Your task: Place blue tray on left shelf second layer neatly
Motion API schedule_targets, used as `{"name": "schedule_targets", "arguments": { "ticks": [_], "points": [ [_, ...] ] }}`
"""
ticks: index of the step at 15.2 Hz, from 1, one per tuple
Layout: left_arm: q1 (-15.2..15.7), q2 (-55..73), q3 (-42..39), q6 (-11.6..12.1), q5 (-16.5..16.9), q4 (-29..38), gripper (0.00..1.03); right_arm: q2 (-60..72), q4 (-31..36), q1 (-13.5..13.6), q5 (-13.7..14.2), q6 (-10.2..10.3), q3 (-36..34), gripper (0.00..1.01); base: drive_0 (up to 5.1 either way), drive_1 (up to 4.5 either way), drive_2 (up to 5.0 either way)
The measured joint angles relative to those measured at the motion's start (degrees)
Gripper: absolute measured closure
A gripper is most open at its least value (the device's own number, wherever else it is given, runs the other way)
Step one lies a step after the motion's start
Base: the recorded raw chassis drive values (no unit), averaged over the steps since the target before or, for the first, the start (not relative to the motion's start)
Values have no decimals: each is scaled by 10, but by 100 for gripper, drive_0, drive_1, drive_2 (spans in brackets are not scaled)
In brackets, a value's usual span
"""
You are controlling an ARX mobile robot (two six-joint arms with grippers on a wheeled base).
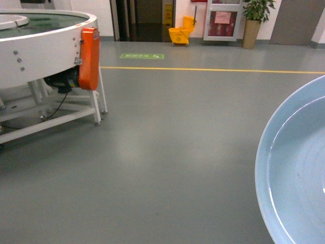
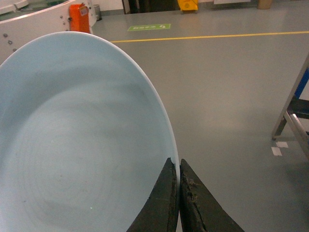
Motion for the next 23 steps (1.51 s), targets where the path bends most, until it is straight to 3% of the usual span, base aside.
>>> {"name": "schedule_targets", "arguments": {
  "ticks": [17,23],
  "points": [
    [0,0,0,0,0,-2,5,4,-3,0,0,0,0,99,-170,255,-596],
    [0,0,0,0,0,1,5,0,0,0,0,0,-1,99,-160,-160,-160]
  ]
}}
